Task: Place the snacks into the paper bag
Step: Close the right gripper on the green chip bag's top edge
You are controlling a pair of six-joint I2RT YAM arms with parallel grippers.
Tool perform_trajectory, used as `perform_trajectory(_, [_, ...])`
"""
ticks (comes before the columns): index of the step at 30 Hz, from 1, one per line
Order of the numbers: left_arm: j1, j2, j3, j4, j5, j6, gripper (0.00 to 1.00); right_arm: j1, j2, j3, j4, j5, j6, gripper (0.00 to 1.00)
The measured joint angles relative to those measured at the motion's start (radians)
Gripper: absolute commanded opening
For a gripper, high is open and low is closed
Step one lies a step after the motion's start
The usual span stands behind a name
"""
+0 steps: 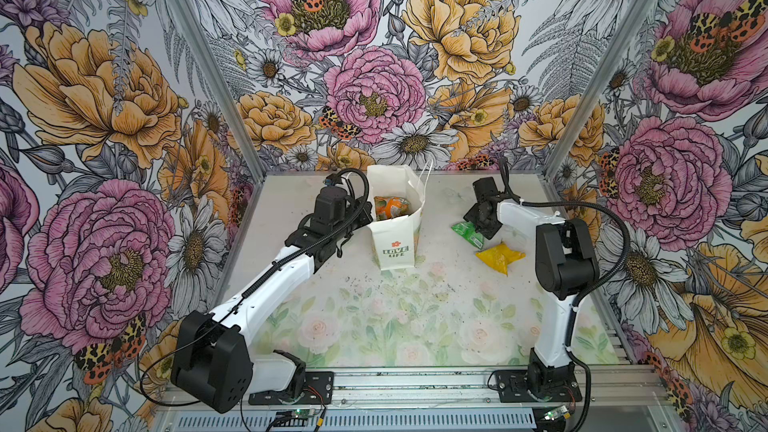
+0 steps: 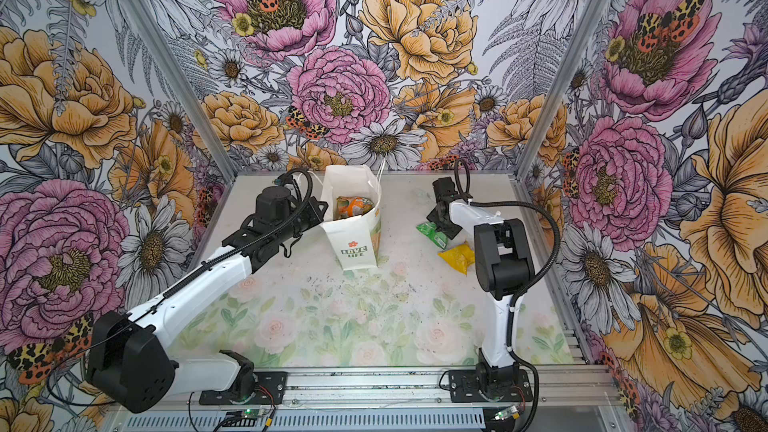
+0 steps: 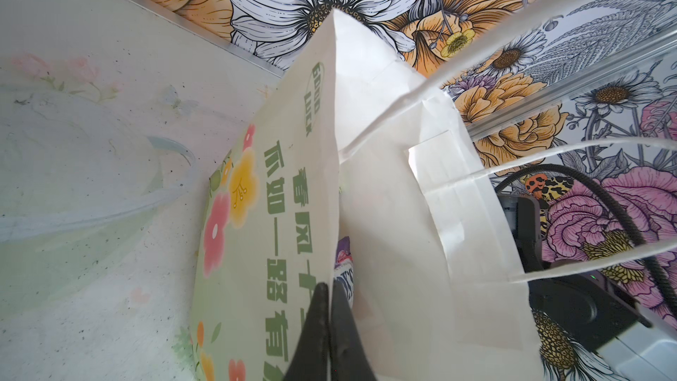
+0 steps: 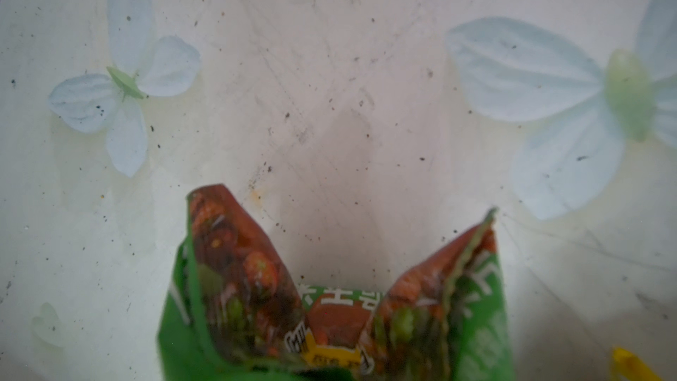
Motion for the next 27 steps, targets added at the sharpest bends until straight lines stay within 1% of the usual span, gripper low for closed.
perform_trajectory(5, [0.0,0.0,0.0,0.0,0.0,0.0,0.0,0.0,-0.041,-0.018,0.019,0.0,-0.016,0.54])
perform_trajectory(10, [0.0,0.0,0.0,0.0,0.0,0.0,0.0,0.0,-0.076,-0.021,0.038,0.0,-0.031,0.5])
perform_trajectory(19, [0.0,0.0,0.0,0.0,0.0,0.0,0.0,0.0,-0.152,-0.03,0.055,-0.001,-0.083,0.47])
perform_trajectory(27, [0.0,0.0,0.0,0.0,0.0,0.0,0.0,0.0,-0.255,-0.041,0.055,-0.005,-0.129,0.44])
